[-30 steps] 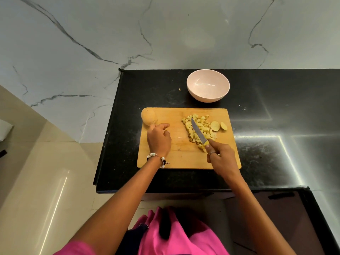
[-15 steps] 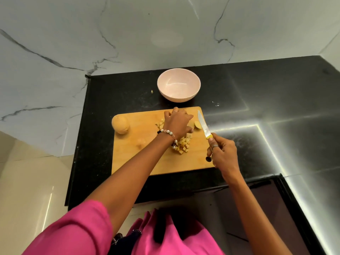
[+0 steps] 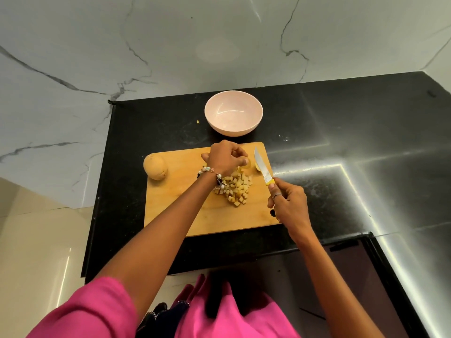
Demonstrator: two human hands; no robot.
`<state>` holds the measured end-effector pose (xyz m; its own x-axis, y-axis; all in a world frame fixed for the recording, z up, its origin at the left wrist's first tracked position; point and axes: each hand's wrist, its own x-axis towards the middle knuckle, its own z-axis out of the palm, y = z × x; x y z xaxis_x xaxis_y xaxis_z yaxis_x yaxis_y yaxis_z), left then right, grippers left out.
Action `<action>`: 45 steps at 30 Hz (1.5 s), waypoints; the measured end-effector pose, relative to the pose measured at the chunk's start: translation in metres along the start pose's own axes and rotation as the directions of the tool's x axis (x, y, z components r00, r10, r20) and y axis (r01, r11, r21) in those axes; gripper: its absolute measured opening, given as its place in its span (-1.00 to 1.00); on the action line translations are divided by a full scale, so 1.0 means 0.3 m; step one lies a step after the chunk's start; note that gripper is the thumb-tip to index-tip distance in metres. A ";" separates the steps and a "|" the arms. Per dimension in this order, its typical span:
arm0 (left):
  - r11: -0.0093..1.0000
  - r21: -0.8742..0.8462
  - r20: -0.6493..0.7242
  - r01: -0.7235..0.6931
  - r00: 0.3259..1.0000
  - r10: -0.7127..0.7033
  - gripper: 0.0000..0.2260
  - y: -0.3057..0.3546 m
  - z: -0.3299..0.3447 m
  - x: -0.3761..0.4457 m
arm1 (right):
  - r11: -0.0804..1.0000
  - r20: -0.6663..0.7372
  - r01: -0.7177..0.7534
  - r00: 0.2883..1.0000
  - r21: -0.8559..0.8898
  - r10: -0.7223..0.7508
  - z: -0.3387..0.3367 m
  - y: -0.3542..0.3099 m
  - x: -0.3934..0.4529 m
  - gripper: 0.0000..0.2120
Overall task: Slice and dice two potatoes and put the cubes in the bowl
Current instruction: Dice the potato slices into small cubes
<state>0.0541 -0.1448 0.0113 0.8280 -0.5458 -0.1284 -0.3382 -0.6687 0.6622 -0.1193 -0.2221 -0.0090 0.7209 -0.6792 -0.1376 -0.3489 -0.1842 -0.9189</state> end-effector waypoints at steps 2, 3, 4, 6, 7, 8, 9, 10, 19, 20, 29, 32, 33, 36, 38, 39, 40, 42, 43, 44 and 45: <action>0.992 -0.127 -0.041 0.012 0.999 -0.017 -0.92 -0.026 -0.039 -0.017 | 1.000 0.011 0.002 1.000 -0.006 -0.002 0.020 -0.002 0.002 -0.66; 0.981 -0.193 -0.068 -0.007 0.998 -0.006 -0.91 -0.045 -0.059 -0.030 | 1.000 0.019 0.011 1.000 -0.011 -0.010 0.033 -0.007 0.000 -0.66; 0.968 -0.249 -0.098 -0.035 0.995 0.010 -0.90 -0.064 -0.078 -0.048 | 1.000 0.026 0.025 0.999 -0.018 -0.024 0.045 -0.013 -0.003 -0.66; 0.955 -0.280 -0.194 -0.094 0.980 0.039 -0.88 -0.108 -0.111 -0.098 | 0.998 0.046 0.057 0.997 -0.034 -0.055 0.070 -0.027 -0.009 -0.66; 0.959 -0.254 -0.267 -0.123 0.962 0.053 -0.89 -0.135 -0.123 -0.127 | 0.997 0.061 0.068 0.996 -0.043 -0.066 0.084 -0.034 -0.012 -0.66; 0.968 -0.205 -0.347 -0.146 0.935 0.067 -0.90 -0.168 -0.132 -0.156 | 0.995 0.076 0.078 0.994 -0.057 -0.074 0.102 -0.039 -0.015 -0.65; 0.977 -0.144 -0.418 -0.159 0.904 0.085 -0.91 -0.206 -0.133 -0.180 | 0.993 0.087 0.089 0.993 -0.071 -0.083 0.121 -0.045 -0.018 -0.65; 0.984 -0.076 -0.472 -0.163 0.875 0.109 -0.92 -0.242 -0.129 -0.199 | 0.991 0.095 0.108 0.991 -0.085 -0.099 0.138 -0.050 -0.021 -0.65; 0.952 0.251 -0.310 -0.173 0.918 0.249 -0.83 -0.376 -0.068 -0.294 | 0.904 0.211 0.318 0.941 -0.286 -0.265 0.288 -0.097 -0.080 -0.66; 0.961 0.219 -0.297 -0.168 0.927 0.230 -0.79 -0.380 -0.072 -0.295 | 0.885 0.221 0.341 0.934 -0.315 -0.282 0.293 -0.102 -0.089 -0.66; 0.995 0.099 -0.225 0.018 0.974 0.005 -0.53 -0.407 -0.098 -0.297 | 0.655 0.350 0.428 0.901 -0.623 -0.256 0.347 -0.085 -0.162 -0.57; 0.995 0.087 -0.239 0.045 0.971 -0.023 -0.56 -0.407 -0.090 -0.291 | 0.595 0.363 0.426 0.903 -0.682 -0.231 0.355 -0.076 -0.170 -0.54; 0.996 0.067 -0.242 0.055 0.970 -0.037 -0.56 -0.409 -0.090 -0.287 | 0.577 0.367 0.430 0.902 -0.695 -0.229 0.356 -0.075 -0.172 -0.54; 0.997 0.013 -0.229 0.071 0.971 -0.066 -0.57 -0.412 -0.088 -0.279 | 0.526 0.383 0.445 0.895 -0.725 -0.229 0.359 -0.075 -0.180 -0.52; 0.997 -0.015 -0.231 0.072 0.970 -0.073 -0.57 -0.414 -0.086 -0.277 | 0.513 0.397 0.452 0.891 -0.730 -0.219 0.365 -0.080 -0.187 -0.52; 0.997 -0.030 -0.234 0.072 0.969 -0.077 -0.58 -0.415 -0.084 -0.276 | 0.506 0.403 0.457 0.888 -0.731 -0.220 0.370 -0.081 -0.192 -0.51; 0.996 -0.046 -0.236 0.072 0.968 -0.081 -0.58 -0.417 -0.083 -0.276 | 0.499 0.404 0.460 0.887 -0.734 -0.223 0.374 -0.079 -0.197 -0.51; 0.995 -0.068 -0.239 0.071 0.967 -0.085 -0.58 -0.419 -0.081 -0.275 | 0.477 0.406 0.467 0.884 -0.745 -0.232 0.374 -0.075 -0.203 -0.51; 0.995 -0.075 -0.242 0.070 0.966 -0.086 -0.59 -0.420 -0.081 -0.275 | 0.463 0.412 0.476 0.880 -0.748 -0.239 0.373 -0.073 -0.205 -0.50; 0.994 -0.082 -0.247 0.067 0.965 -0.086 -0.59 -0.420 -0.081 -0.275 | 0.440 0.419 0.488 0.873 -0.754 -0.249 0.376 -0.074 -0.204 -0.50; 0.994 -0.087 -0.253 0.064 0.964 -0.084 -0.60 -0.421 -0.081 -0.275 | 0.405 0.432 0.496 0.868 -0.768 -0.245 0.381 -0.080 -0.202 -0.49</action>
<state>0.0394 -0.0030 -0.0440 0.9395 -0.3424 0.0074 -0.2446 -0.6558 0.7143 -0.0861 -0.0953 -0.0209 0.9698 -0.2379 -0.0534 -0.2434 -0.9572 -0.1567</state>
